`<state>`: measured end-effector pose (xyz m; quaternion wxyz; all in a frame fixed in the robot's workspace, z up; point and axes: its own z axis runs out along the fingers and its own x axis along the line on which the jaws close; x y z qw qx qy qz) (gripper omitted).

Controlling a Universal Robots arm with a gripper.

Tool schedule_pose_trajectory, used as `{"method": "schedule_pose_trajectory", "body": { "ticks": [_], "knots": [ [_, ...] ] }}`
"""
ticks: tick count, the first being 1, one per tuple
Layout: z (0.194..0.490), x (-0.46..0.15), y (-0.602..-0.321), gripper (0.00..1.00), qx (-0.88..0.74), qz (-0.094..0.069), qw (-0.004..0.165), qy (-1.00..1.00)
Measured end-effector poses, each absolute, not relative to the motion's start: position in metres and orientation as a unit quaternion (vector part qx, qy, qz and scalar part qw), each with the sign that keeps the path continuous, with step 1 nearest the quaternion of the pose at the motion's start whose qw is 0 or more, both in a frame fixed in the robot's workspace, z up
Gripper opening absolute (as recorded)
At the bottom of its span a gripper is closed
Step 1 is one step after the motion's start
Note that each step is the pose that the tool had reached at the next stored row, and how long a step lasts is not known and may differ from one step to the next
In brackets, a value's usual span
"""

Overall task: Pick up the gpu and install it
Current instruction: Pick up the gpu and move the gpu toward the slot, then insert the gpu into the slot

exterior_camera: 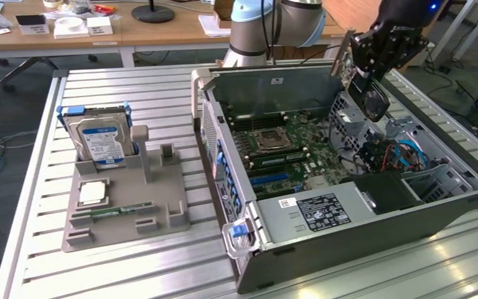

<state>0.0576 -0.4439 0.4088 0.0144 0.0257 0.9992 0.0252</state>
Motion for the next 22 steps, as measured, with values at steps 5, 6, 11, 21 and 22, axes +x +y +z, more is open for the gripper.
{"method": "schedule_pose_trajectory", "body": {
  "ticks": [5,6,11,21,22],
  "knots": [
    [0.405,0.058,-0.444,0.27,0.026,0.025,0.014,0.999],
    [0.405,0.058,-0.444,0.27,0.026,0.025,0.014,0.999],
    [0.404,0.053,-0.444,0.27,0.026,0.025,0.014,0.999],
    [0.396,0.052,-0.444,0.27,0.026,0.025,0.014,0.999],
    [0.396,0.052,-0.444,0.27,0.026,0.025,0.014,0.999]
  ]
}}
